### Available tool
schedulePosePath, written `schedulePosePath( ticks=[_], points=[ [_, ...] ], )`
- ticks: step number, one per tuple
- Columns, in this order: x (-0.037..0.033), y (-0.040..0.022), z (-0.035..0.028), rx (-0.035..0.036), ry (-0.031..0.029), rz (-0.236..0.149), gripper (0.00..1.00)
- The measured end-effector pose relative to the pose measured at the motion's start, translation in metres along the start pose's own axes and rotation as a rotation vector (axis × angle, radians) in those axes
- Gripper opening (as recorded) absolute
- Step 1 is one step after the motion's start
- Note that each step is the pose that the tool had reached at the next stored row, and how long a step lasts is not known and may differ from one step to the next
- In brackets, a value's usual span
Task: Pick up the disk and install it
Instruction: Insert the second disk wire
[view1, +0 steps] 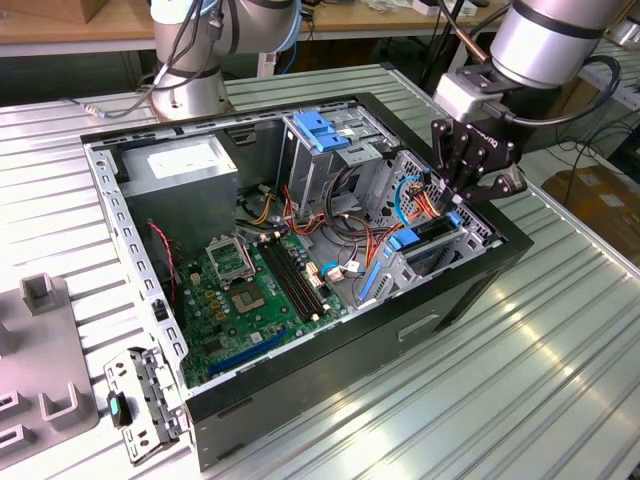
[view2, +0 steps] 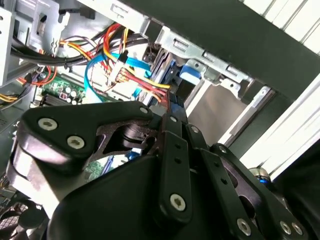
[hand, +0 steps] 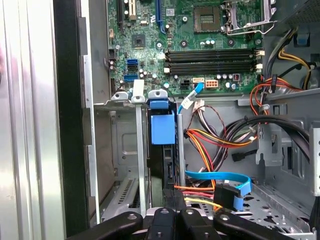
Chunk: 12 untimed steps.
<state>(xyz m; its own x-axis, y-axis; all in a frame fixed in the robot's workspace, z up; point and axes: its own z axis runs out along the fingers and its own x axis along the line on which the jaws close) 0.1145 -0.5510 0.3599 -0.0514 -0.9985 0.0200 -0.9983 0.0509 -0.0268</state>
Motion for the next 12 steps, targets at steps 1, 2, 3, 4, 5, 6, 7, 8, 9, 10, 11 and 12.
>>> schedulePosePath(
  ticks=[1,2,3,4,5,6,7,8,9,10,11,12],
  points=[
    [0.0001,0.0020,-0.0001,0.0000,0.0000,0.000,0.11],
    [0.0002,0.0036,-0.0001,0.0000,-0.0001,0.000,0.11],
    [0.0003,0.0055,-0.0002,0.0000,-0.0001,0.000,0.11],
    [0.0004,0.0060,-0.0001,0.0001,-0.0002,0.000,0.11],
    [0.0004,0.0060,-0.0002,0.0001,-0.0002,0.000,0.11],
    [0.0003,0.0060,-0.0002,0.0001,-0.0002,0.000,0.11],
    [0.0003,0.0062,-0.0003,0.0001,-0.0003,0.000,0.11],
    [0.0001,0.0062,-0.0007,0.0001,0.0000,0.000,0.11],
    [0.0000,0.0062,-0.0015,0.0002,0.0003,0.000,0.11],
    [-0.0002,0.0061,-0.0030,0.0002,0.0001,0.000,0.11],
    [-0.0006,0.0061,-0.0067,0.0002,0.0000,0.000,0.11],
    [-0.0008,0.0060,-0.0100,0.0002,0.0003,0.000,0.11]
  ],
)
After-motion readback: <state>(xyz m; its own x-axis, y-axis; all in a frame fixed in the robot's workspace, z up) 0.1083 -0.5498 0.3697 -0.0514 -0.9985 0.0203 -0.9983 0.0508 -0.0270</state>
